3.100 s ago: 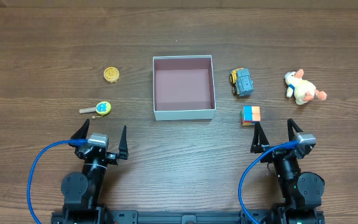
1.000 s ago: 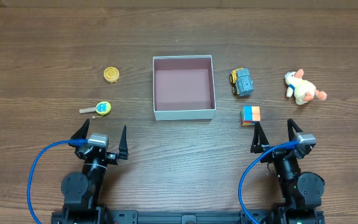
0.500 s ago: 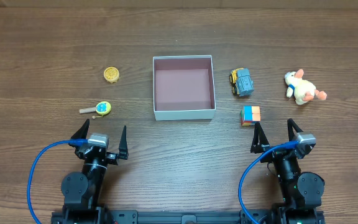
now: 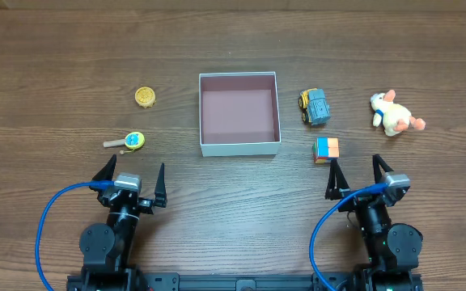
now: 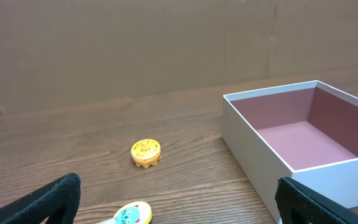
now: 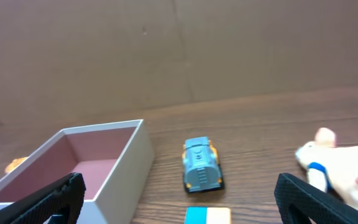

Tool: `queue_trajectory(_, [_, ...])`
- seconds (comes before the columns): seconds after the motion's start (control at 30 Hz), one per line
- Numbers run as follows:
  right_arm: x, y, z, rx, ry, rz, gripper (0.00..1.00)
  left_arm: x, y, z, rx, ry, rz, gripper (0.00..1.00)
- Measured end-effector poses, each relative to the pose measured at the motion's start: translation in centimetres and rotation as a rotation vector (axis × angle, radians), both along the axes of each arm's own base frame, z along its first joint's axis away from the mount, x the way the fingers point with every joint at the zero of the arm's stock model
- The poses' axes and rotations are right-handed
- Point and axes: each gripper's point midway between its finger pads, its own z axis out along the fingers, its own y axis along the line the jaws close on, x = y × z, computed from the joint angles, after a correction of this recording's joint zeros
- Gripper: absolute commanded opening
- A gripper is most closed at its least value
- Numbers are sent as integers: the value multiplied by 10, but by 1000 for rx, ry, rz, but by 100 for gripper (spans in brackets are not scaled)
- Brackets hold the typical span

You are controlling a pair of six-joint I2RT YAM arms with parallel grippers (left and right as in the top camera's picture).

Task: Pack container

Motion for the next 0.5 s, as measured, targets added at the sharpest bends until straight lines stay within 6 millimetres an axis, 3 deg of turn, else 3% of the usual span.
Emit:
queue_trajectory(0.17, [-8, 24, 20, 0, -83, 146, 100, 0, 0, 0, 0, 0, 0, 100])
queue_trajectory(0.27, [-12, 32, 15, 1, -39, 196, 100, 0, 0, 0, 0, 0, 0, 100])
queue_trajectory(0.4, [-19, 31, 25, 3, 14, 194, 100, 0, 0, 0, 0, 0, 0, 100])
queue_trajectory(0.5, [-25, 27, 50, 0, -3, 166, 100, 0, 0, 0, 0, 0, 0, 100])
